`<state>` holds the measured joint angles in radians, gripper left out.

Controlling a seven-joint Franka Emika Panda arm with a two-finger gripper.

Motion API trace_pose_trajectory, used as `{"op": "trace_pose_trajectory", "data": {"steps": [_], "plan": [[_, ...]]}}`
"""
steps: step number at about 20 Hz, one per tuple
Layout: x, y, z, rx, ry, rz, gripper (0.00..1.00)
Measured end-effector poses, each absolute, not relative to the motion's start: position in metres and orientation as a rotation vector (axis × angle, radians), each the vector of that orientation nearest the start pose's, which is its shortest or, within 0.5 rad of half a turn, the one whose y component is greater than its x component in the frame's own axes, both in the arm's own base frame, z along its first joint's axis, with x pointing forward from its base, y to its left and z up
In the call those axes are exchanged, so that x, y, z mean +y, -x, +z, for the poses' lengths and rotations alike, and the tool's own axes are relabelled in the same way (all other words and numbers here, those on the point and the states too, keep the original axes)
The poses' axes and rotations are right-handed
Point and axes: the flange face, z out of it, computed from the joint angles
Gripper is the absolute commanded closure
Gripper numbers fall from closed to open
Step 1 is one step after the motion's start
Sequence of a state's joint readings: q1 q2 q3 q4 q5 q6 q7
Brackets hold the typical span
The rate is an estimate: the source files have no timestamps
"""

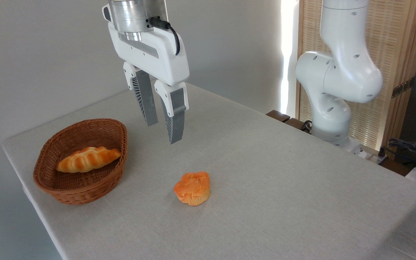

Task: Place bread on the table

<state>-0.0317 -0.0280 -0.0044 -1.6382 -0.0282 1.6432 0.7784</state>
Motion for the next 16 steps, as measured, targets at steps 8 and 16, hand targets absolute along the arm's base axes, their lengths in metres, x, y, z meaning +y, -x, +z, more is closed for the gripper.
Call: {"op": "trace_pose_trajectory", "data": {"steps": [8,16], "plan": [[-0.0218,-0.5516,0.6145,1.245,2.907,-0.07,0.0],[-0.0261,-0.5515,0.6148,1.257,2.945,-0.095,0.0]]}}
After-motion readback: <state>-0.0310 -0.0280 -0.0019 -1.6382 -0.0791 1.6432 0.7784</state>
